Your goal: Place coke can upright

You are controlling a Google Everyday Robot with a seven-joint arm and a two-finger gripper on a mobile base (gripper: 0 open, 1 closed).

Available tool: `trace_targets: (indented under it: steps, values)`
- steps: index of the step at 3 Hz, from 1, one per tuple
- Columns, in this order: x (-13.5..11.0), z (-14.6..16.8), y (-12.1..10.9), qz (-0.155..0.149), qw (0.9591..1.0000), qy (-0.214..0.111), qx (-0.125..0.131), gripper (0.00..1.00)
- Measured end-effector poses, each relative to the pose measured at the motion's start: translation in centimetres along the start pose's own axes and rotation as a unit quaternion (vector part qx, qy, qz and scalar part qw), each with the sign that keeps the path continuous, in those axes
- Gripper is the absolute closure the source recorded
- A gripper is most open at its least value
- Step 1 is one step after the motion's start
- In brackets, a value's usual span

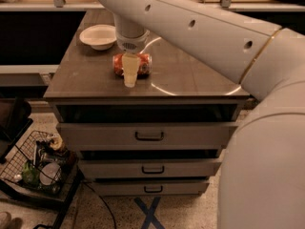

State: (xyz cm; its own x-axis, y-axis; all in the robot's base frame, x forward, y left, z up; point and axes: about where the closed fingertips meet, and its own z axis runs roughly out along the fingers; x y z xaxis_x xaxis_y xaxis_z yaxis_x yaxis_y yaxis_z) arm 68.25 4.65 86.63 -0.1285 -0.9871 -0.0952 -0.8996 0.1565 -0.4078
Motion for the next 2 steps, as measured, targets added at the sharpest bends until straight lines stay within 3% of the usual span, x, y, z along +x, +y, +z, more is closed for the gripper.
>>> trace_targets:
  steps: [1, 2]
  values:
    - [-1.3, 0.4, 0.2, 0.002, 0.9997, -0.025, -0.007, 0.16]
    - [-2.7, 0.9, 0.7, -0.019, 0.9990, -0.038, -0.015, 0.39]
